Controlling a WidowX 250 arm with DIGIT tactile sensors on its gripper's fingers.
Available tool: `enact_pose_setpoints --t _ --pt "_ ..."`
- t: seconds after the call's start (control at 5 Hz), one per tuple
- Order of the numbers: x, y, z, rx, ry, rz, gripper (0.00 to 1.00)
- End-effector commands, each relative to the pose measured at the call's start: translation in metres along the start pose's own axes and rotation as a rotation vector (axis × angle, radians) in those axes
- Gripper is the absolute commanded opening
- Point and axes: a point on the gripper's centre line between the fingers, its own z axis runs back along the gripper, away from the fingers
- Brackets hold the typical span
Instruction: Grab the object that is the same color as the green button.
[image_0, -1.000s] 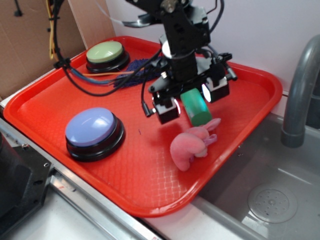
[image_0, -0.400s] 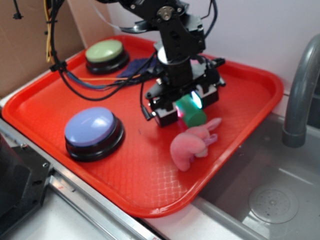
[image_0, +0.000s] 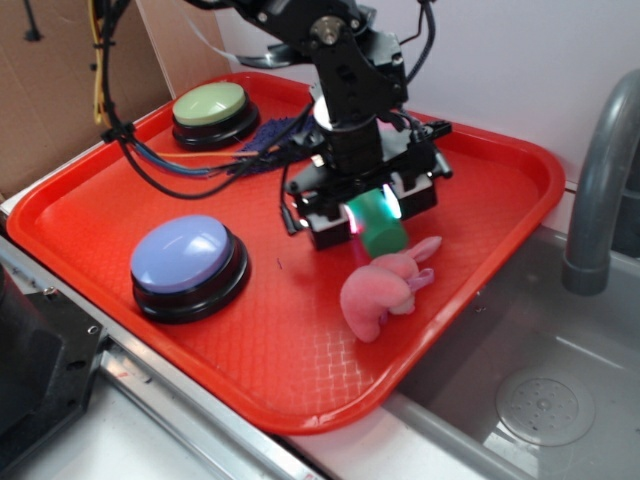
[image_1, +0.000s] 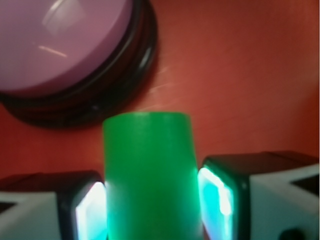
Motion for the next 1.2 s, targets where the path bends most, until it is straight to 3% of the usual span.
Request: enact_pose_setpoints --t 0.0,0.2,0.4,0.6,0.8,1.0 --pt "0.063 0.011 0.089 -0.085 0.110 -0.445 0.00" --pt "0.085 0.023 0.092 -0.065 0.185 -0.650 0.00" --pt "0.097 0.038 0.094 -0.003 0.220 -0.879 0.00" --pt "0.107 0.053 0.102 0.037 0.212 -0.967 0.00" --pt "0.113 0.064 0.108 0.012 0.133 -1.006 0.00" --pt "0.116 0.069 0.106 0.047 0.087 -0.972 0.00"
